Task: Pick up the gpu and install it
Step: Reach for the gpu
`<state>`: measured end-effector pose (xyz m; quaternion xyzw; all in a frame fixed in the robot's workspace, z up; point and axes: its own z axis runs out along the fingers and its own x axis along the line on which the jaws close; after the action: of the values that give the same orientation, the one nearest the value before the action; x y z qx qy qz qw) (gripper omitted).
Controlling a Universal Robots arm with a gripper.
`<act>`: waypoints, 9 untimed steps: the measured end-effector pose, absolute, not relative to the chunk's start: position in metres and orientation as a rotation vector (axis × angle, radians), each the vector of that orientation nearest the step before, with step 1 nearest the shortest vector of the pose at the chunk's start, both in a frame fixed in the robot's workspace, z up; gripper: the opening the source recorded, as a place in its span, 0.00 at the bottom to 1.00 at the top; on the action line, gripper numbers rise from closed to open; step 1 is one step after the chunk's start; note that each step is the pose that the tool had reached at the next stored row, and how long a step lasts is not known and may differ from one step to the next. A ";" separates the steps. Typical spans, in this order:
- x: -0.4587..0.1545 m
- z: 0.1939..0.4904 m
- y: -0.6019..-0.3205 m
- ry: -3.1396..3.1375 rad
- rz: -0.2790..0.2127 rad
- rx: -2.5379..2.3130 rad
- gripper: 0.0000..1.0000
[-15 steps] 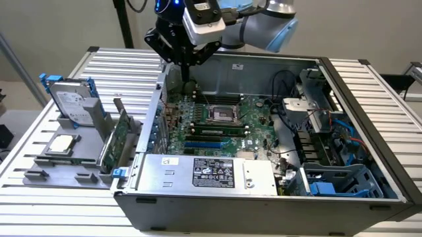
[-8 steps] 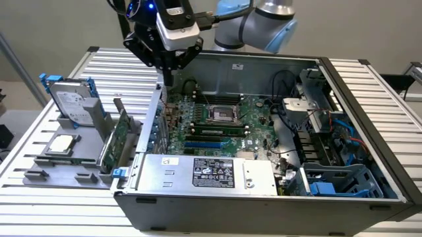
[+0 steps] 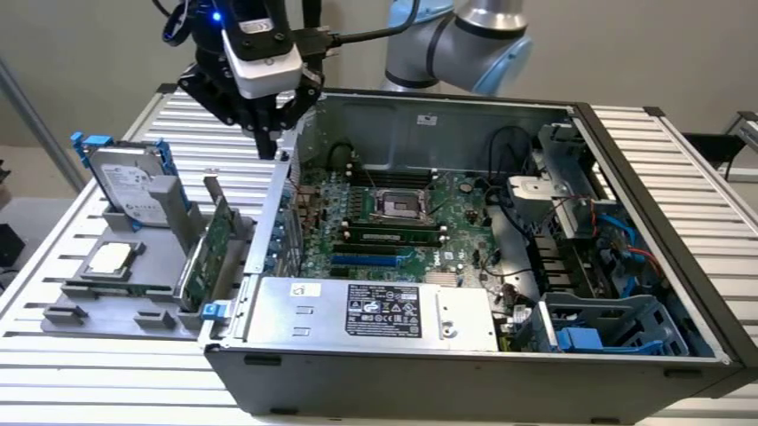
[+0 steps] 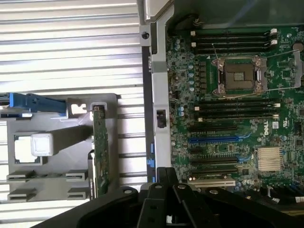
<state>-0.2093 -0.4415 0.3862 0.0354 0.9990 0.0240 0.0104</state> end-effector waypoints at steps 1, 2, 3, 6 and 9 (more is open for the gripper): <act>-0.214 0.386 -0.442 3.118 0.075 0.110 0.11; -0.219 0.385 -0.443 3.118 0.075 0.110 0.11; -0.223 0.385 -0.443 3.118 0.075 0.110 0.11; -0.237 0.384 -0.445 3.118 0.074 0.110 0.11; -0.250 0.382 -0.446 3.118 0.073 0.110 0.11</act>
<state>-0.2504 -0.4459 0.3821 0.0354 0.9990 0.0235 0.0104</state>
